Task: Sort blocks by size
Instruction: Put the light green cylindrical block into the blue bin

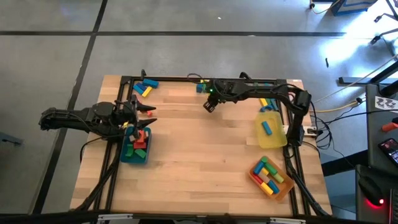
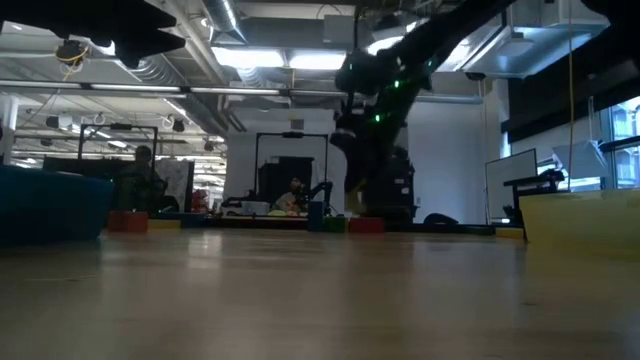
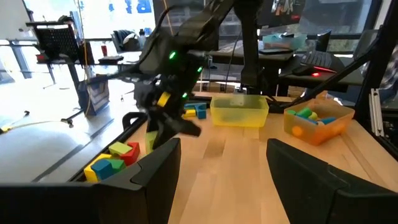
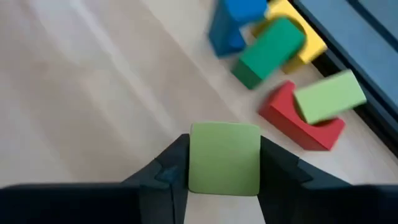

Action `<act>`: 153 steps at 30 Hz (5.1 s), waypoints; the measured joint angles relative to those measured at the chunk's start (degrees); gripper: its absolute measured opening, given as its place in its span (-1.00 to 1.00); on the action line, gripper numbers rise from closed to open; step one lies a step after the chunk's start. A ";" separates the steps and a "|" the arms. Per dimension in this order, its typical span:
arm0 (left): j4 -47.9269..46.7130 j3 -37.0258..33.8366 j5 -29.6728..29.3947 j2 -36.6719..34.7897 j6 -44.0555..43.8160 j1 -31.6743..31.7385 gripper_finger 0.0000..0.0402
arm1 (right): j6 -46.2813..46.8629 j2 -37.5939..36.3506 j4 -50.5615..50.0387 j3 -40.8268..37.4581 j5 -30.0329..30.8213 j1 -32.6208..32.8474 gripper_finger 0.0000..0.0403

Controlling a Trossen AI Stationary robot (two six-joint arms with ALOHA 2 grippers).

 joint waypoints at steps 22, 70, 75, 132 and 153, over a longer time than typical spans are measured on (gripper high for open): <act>7.14 3.32 0.11 10.94 1.70 0.00 0.12 | -7.72 -4.71 30.06 0.00 -11.60 13.76 -0.23; 11.18 3.23 4.65 21.49 1.68 0.04 0.11 | -19.77 -0.08 50.25 0.30 -17.49 20.59 -0.27; 12.28 3.26 4.63 23.23 2.05 0.04 0.11 | -19.89 -0.08 50.42 0.59 -17.52 20.59 -0.24; -41.46 18.32 -4.26 22.56 -34.95 -0.13 -0.36 | -31.21 -11.43 12.83 -0.03 -24.55 5.29 0.48; -64.54 18.25 22.44 28.58 -43.79 -0.40 -0.36 | -21.27 -11.40 11.88 -0.04 -18.16 3.72 0.48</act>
